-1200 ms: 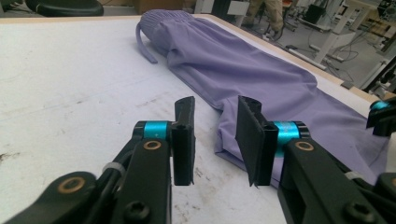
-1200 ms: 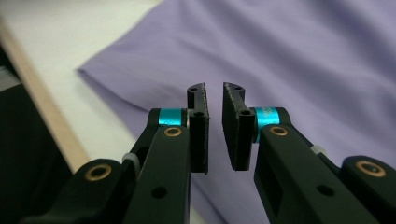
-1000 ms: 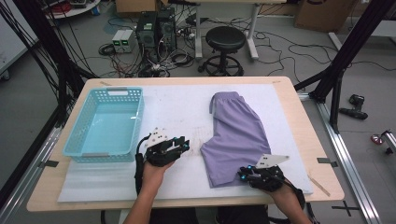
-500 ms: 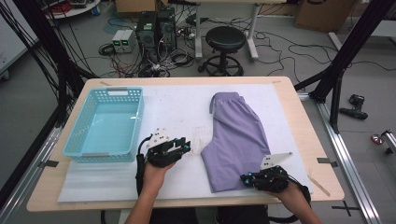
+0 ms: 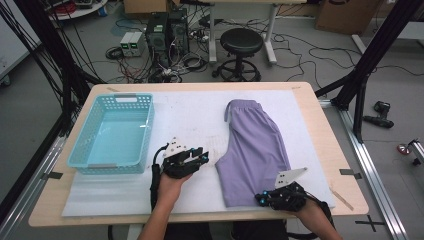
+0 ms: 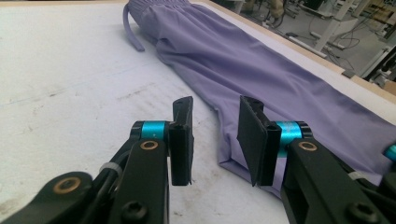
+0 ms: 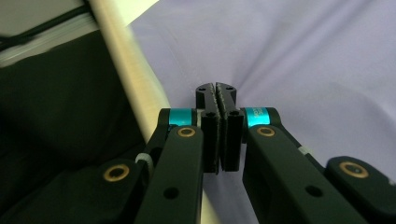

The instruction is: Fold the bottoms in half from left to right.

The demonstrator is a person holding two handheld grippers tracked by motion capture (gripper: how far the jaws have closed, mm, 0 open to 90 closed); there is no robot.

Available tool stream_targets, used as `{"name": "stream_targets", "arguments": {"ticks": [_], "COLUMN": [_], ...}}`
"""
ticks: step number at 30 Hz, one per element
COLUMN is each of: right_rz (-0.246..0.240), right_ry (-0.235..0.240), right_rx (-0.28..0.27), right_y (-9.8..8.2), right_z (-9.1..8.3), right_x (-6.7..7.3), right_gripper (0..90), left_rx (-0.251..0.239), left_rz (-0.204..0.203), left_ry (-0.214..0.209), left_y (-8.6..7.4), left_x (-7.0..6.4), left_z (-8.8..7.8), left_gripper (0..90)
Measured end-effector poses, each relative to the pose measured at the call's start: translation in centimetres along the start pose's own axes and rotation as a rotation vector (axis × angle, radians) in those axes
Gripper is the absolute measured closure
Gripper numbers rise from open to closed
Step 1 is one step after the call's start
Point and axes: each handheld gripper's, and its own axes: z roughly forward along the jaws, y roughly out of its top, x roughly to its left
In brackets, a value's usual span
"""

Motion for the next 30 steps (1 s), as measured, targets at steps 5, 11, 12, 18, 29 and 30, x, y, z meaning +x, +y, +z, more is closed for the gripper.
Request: {"name": "stream_targets", "arguments": {"ticks": [5,11,12,18,29,30], "right_rz": [0.099,0.258,0.278,0.281,0.367,0.387], "right_ry": [-0.149,-0.52,-0.545,-0.517,-0.645,-0.636], "right_rx": [-0.124,-0.135,-0.131,-0.088,-0.12,-0.137], "right_y": [-0.2,-2.1,-2.1,-0.8,-1.8,-2.1], "right_z": [-2.6,-5.4,-5.4,-3.3,-4.7,-5.1], "right_x": [-1.3,-3.9,-4.4,-6.6,-6.9,-7.0], "right_gripper": [69.7,63.4,61.7,76.8,70.3,69.1], "left_rx": [0.033,0.039,0.037,0.031,0.066,0.077], "left_rz": [0.008,0.016,0.013,-0.002,-0.005,-0.007], "left_ry": [-0.001,0.004,0.011,0.036,0.037,0.034], "left_y": [0.0,0.1,0.1,0.1,0.0,0.0], "left_x": [-0.5,-1.1,-1.1,-0.9,-1.1,-1.1], "left_z": [0.8,1.6,1.6,1.6,2.3,2.6], "left_gripper": [61.7,61.4,61.4,60.9,60.7,60.6]}}
